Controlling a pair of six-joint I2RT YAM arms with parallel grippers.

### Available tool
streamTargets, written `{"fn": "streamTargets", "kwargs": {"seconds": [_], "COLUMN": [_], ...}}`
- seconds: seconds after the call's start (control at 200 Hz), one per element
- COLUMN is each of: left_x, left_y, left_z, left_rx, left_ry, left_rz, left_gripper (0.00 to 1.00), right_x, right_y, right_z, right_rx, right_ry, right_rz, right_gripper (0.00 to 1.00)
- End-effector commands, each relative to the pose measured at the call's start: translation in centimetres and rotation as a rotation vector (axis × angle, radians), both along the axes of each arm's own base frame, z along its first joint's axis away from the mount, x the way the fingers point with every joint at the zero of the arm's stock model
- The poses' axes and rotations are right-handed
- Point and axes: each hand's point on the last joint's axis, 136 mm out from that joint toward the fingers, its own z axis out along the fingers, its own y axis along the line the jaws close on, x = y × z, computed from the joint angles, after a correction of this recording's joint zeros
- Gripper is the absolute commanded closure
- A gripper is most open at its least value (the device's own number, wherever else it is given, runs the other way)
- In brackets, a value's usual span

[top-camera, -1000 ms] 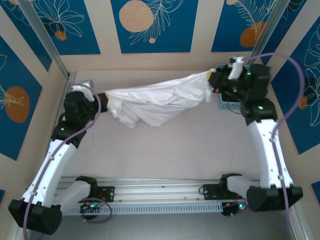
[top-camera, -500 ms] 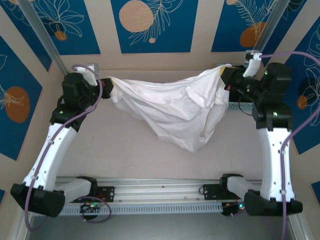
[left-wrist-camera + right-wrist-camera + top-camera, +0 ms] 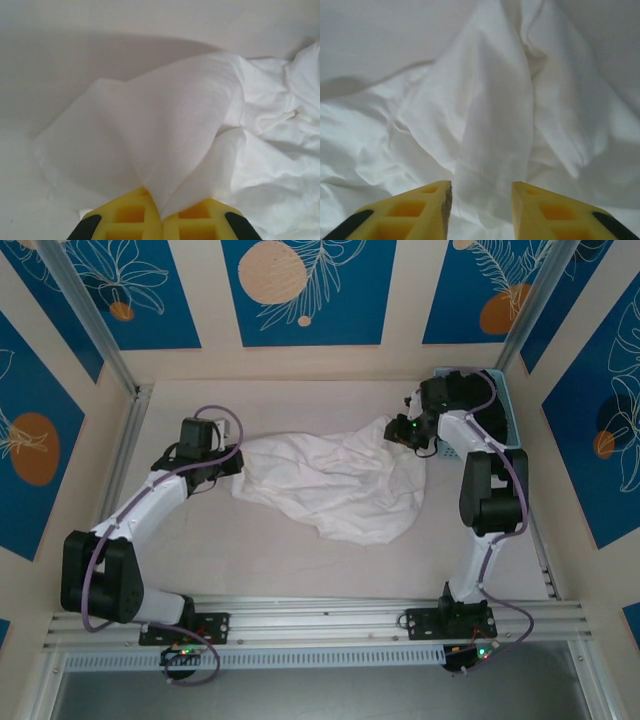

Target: Fold the inside-out t-shirt

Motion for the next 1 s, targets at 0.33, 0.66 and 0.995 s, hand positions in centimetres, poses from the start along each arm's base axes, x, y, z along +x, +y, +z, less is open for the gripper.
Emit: {"fn": "streamTargets", "kwargs": {"seconds": [0.33,0.66,0.995], "left_x": [0.5,0.3,0.7], "left_y": [-1.0,-0.7,1.5], "left_z": [0.8,0.4,6.0], "left_rx": [-0.07,-0.048,0.013], "left_ry": [-0.062,-0.058,-0.195], "left_rz": [-0.033,-0.031,0.065], "left_gripper": [1.0,1.0,1.0], "right_x": [-2.1,1.0,0.3], "right_y": [-0.1,2.1,-0.3], "right_z": [-3.2,-4.8,8.3], "right_rx": [-0.272,-0.288,-0.2], "right_ry": [0.025,0.021,-0.244], "right_rz": [0.08,0.141,0.073], "right_gripper": [0.5,0.53,1.0]}}
